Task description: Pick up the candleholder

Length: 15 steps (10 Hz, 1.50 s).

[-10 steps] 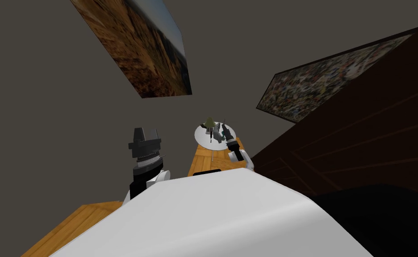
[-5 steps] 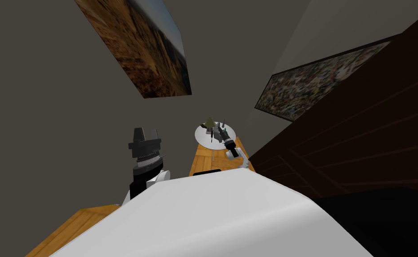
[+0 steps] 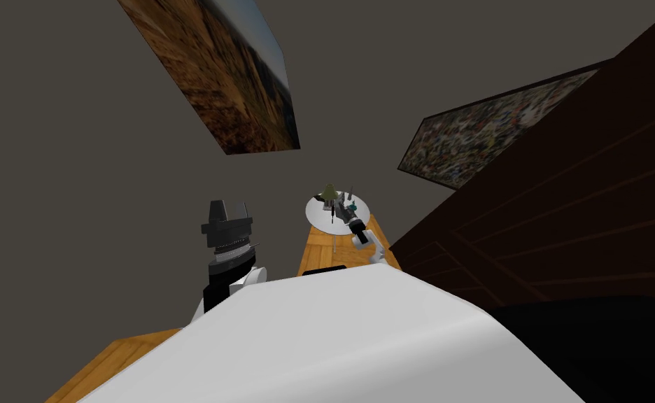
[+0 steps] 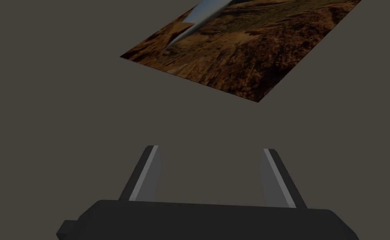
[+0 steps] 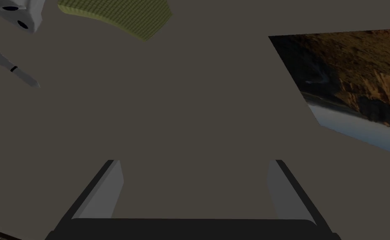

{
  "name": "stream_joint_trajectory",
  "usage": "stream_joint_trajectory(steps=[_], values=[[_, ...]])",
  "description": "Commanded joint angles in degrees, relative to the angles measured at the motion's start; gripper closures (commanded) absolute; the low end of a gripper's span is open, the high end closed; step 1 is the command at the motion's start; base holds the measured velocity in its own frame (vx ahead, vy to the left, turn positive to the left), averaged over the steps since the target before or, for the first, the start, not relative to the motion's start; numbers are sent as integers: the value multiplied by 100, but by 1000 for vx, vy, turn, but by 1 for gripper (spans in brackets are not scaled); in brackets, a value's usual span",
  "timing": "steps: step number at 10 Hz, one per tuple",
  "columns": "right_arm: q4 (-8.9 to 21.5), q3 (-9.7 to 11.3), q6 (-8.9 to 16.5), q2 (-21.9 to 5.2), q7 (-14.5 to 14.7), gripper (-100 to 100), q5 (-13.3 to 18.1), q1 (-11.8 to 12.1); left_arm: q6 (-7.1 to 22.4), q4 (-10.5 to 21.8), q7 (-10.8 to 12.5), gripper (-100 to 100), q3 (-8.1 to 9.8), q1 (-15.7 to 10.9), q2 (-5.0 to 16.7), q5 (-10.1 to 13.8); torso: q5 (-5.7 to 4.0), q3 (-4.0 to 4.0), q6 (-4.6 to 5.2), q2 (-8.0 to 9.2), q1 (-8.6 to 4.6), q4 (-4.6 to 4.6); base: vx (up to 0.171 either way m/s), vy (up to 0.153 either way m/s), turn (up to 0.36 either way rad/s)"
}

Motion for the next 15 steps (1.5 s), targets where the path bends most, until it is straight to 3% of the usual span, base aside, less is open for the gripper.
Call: stream_joint_trajectory(steps=[1, 6, 7, 9, 10, 13, 15], values=[[205, 11, 29, 35, 80, -100, 124, -55, 0, 0, 0, 0, 0, 0, 0, 0, 0, 0, 0, 0, 0, 0, 20, 59, -31], [1085, 149, 420, 49, 418, -100, 879, -503, 0, 0, 0, 0, 0, 0, 0, 0, -1, -2, -1, -3, -5, -1, 36, 55, -50], [1175, 149, 420, 49, 418, -100, 879, -503, 0, 0, 0, 0, 0, 0, 0, 0, 0, -5, -1, -9, -3, -2, 38, 47, -20], [1553, 217, 612, 69, 580, -100, 1252, -700, 0, 0, 0, 0, 0, 0, 0, 0, -2, -4, -1, -6, -11, -1, 43, 50, -51], [1651, 217, 612, 69, 580, -100, 1253, -700, 0, 0, 0, 0, 0, 0, 0, 0, -1, -6, -1, -10, -4, -2, 43, 47, -25], [2273, 312, 885, 119, 806, -100, 1789, -951, 0, 0, 0, 0, 0, 0, 0, 0, -2, -10, -1, -19, -11, -4, 72, 49, -51], [2521, 341, 970, 141, 874, -100, 1957, -1022, 0, 0, 0, 0, 0, 0, 0, 0, 0, -11, 0, -19, -7, -5, 61, 39, -32]])
